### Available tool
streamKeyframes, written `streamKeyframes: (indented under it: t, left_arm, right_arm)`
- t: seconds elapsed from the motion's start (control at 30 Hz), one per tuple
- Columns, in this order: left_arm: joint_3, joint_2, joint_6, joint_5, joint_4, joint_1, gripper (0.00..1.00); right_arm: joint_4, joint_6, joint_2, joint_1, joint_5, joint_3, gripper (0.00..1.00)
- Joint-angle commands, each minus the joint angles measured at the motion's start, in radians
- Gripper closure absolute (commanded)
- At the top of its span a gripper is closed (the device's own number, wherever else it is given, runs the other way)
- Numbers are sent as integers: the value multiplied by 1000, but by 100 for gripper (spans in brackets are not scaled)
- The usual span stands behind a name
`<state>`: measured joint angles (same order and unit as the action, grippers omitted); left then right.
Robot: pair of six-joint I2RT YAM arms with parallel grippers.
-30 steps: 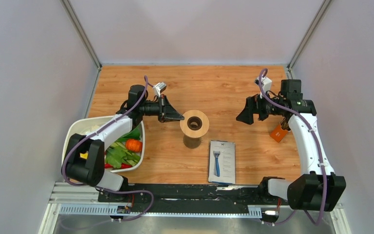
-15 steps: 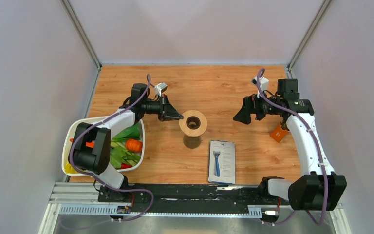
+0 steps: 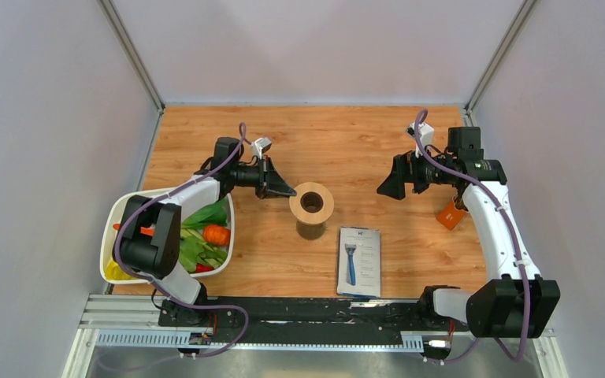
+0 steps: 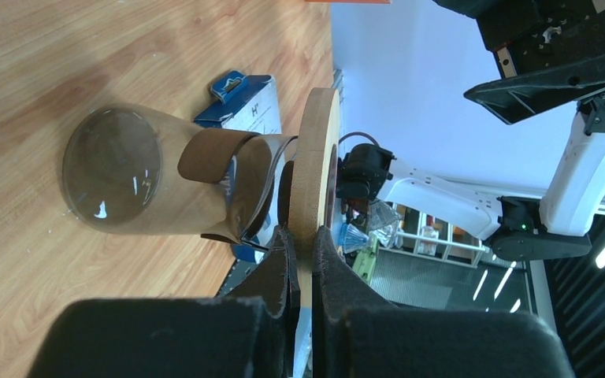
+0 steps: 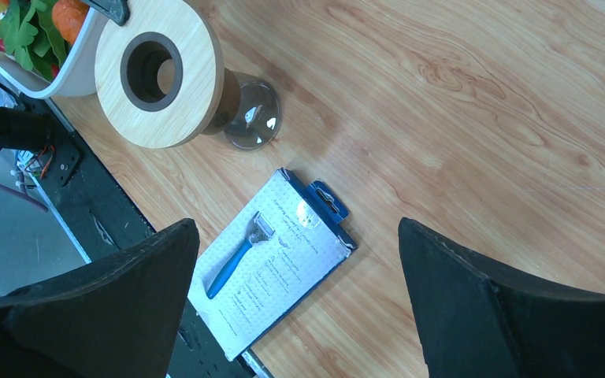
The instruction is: Place the coffee filter in the dripper
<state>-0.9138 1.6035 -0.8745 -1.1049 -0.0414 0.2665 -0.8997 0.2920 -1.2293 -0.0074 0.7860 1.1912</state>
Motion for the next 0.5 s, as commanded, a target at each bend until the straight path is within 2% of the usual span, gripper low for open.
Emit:
streamKeyframes:
  t: [0.0,0.1,0.47]
  left_arm:
    - [-46,9,44,-17,10,-4,100]
    - [-52,9,93,1,76,-6,96]
    - [-79,18,155,66,162,-5,80]
  right_arm:
    - [30,-11,-2,4,9,2,0]
    - [31,-11,-3,3,6,2,0]
    - [32,-11,3,4,12,-1,0]
